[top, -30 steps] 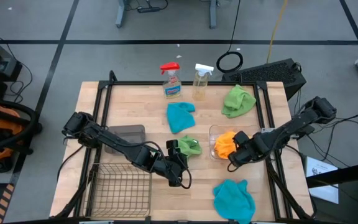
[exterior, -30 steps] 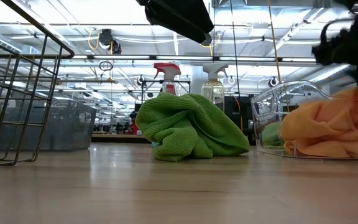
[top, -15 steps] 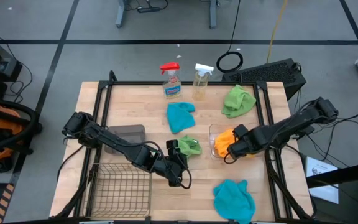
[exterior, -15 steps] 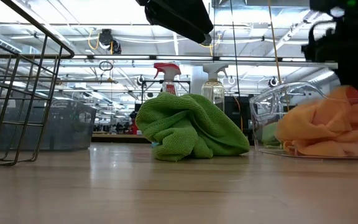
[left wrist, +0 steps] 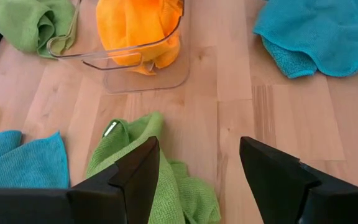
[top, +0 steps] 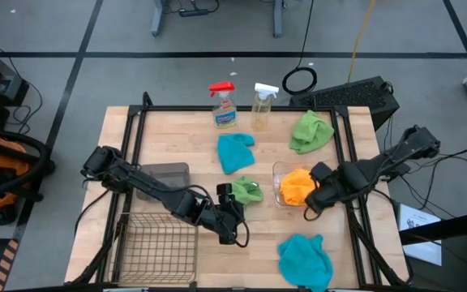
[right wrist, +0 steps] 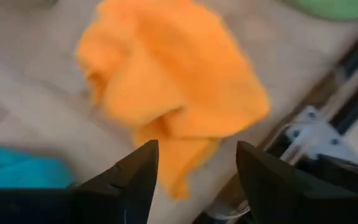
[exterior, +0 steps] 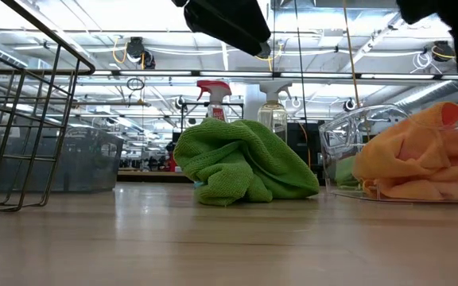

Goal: Sort microfiber towel by color & place in baskets
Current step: Put the orange microfiber towel into the transparent bin

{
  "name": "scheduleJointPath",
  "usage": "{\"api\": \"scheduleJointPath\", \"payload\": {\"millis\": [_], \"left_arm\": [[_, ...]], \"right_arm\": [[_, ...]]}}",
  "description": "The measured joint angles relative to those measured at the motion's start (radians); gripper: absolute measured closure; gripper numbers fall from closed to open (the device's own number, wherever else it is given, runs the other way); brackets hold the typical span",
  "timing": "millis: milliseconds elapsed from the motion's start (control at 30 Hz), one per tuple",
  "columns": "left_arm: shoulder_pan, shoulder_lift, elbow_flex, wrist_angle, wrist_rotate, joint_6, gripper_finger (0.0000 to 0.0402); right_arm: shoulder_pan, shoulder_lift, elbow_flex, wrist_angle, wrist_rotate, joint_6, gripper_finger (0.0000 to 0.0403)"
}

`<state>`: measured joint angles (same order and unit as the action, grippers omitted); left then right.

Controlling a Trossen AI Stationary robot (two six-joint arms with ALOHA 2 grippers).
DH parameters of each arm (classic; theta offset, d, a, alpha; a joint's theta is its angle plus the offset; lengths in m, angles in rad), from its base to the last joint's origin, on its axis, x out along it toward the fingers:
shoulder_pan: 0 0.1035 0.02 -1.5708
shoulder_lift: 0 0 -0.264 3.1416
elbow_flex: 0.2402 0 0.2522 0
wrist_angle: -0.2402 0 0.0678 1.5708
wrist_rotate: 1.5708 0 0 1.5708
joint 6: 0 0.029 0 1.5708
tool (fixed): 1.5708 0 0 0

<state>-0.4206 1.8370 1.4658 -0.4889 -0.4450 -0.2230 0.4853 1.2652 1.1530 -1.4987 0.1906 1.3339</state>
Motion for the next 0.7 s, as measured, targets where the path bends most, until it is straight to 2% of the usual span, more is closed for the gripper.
{"api": "scheduleJointPath", "payload": {"millis": [167, 300, 467, 700], "left_arm": [[-0.001, 0.000, 0.000, 0.000, 0.000, 0.003, 0.0173], [-0.001, 0.000, 0.000, 0.008, 0.000, 0.020, 0.0173], [-0.001, 0.000, 0.000, 0.011, 0.000, 0.020, 0.0173], [-0.001, 0.000, 0.000, 0.012, 0.000, 0.020, 0.0173]], "right_arm": [[0.084, 0.001, -0.062, 0.120, -0.012, 0.088, 0.0244], [0.107, 0.001, -0.136, 0.139, -0.018, 0.147, 0.0311], [0.102, 0.002, -0.246, 0.264, -0.062, 0.115, 0.0391], [0.044, 0.002, -0.335, 0.308, -0.068, 0.089, 0.0394]]}}
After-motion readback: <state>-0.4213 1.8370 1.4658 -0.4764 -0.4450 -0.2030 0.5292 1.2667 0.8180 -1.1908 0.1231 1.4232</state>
